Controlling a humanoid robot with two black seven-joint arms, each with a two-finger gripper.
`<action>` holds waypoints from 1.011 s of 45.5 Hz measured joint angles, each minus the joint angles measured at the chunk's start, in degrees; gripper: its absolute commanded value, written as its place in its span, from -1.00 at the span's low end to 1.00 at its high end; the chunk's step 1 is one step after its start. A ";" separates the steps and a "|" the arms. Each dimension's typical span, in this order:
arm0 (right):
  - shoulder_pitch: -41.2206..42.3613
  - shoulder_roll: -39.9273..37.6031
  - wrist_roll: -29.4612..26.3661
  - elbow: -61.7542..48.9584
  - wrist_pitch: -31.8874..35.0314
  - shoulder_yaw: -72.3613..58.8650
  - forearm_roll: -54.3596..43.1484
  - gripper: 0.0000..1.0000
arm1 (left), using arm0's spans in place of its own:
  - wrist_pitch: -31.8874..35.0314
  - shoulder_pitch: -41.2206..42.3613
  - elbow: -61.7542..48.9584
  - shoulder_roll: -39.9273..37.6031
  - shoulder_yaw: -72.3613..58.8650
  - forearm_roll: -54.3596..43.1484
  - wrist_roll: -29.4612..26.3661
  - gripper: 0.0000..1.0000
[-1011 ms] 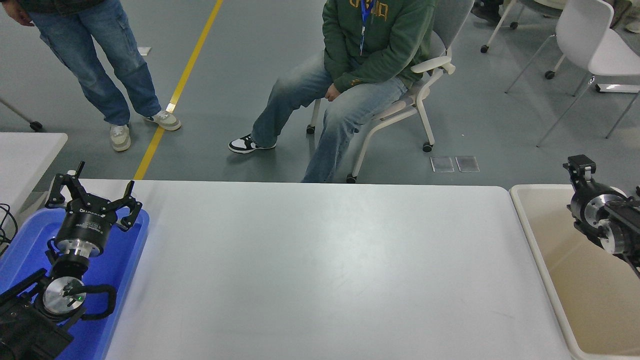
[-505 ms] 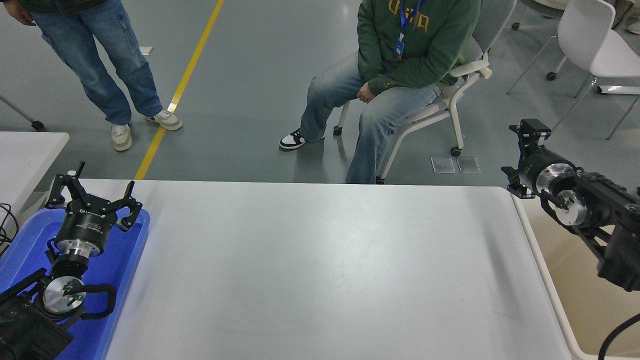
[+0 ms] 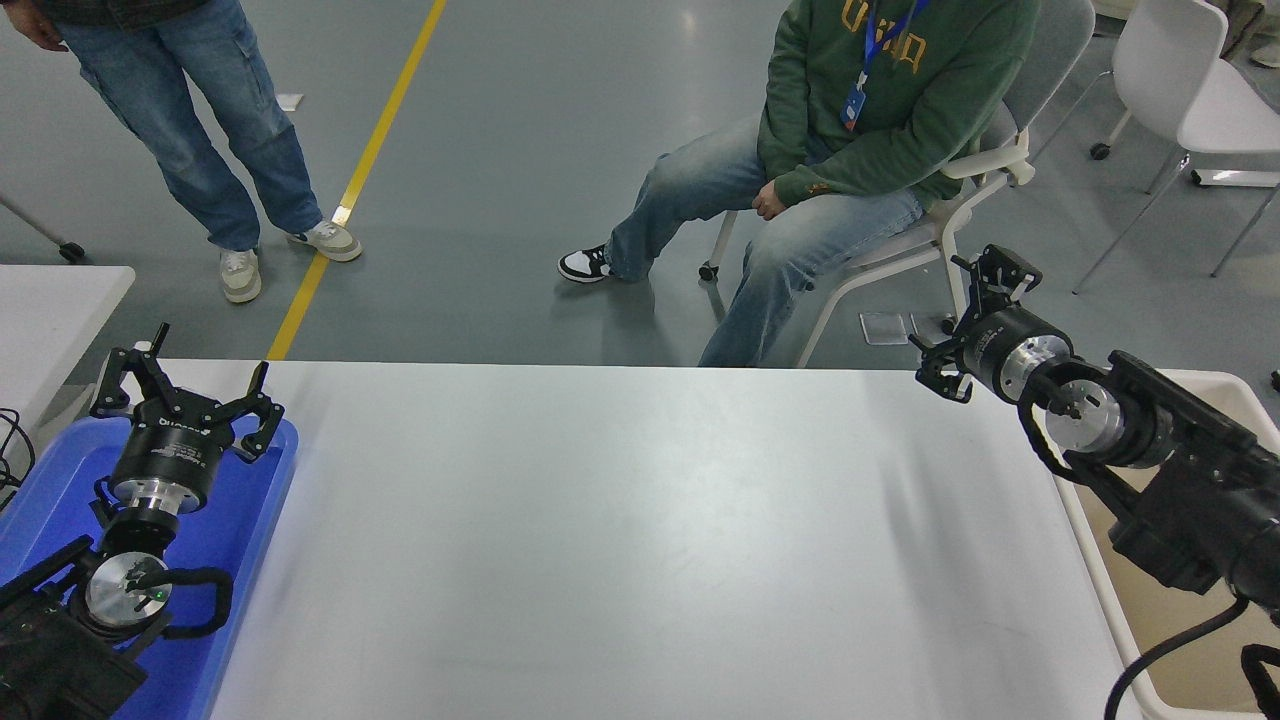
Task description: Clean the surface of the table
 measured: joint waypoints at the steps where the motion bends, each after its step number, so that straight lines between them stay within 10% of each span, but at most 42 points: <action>1: -0.19 0.46 0.19 0.01 0.30 0.14 0.58 1.00 | 0.00 0.01 0.00 0.00 0.00 0.00 0.00 1.00; 46: -5.41 8.54 3.29 -0.85 6.91 8.07 4.20 1.00 | 0.00 0.01 0.00 0.00 0.00 -0.01 0.00 1.00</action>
